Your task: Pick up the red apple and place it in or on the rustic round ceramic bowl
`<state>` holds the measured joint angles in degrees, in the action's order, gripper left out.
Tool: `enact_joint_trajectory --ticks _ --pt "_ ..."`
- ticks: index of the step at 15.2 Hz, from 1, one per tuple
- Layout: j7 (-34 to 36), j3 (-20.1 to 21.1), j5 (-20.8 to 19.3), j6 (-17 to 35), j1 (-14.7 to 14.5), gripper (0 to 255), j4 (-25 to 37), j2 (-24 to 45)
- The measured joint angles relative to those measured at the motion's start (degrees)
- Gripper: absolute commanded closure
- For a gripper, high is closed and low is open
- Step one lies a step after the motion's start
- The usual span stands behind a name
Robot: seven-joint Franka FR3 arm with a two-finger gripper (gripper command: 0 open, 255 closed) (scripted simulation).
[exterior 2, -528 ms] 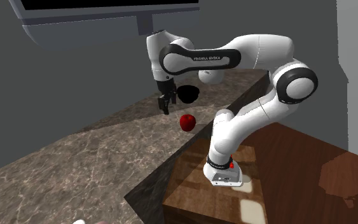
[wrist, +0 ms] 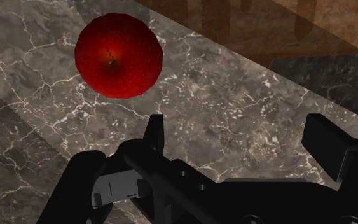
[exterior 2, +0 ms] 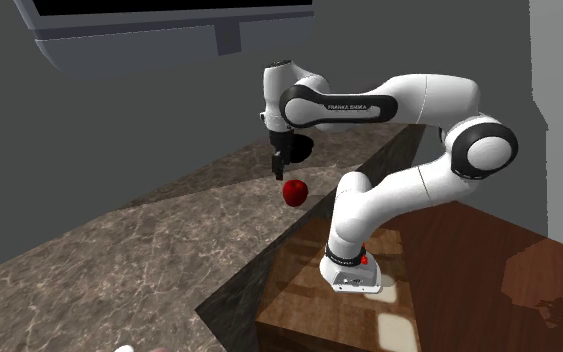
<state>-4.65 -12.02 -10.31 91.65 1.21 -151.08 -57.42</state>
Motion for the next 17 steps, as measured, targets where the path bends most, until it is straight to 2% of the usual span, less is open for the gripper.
enact_joint_trajectory --ticks 5,10,17 --pt "-10.6 -9.6 -7.7 5.0 3.7 0 -6.9 -6.9" --pt "-21.4 -21.3 -16.0 11.5 7.2 0 -10.5 -9.0" --pt "-23.9 -26.2 -20.0 16.8 8.7 0 -14.1 -8.2"
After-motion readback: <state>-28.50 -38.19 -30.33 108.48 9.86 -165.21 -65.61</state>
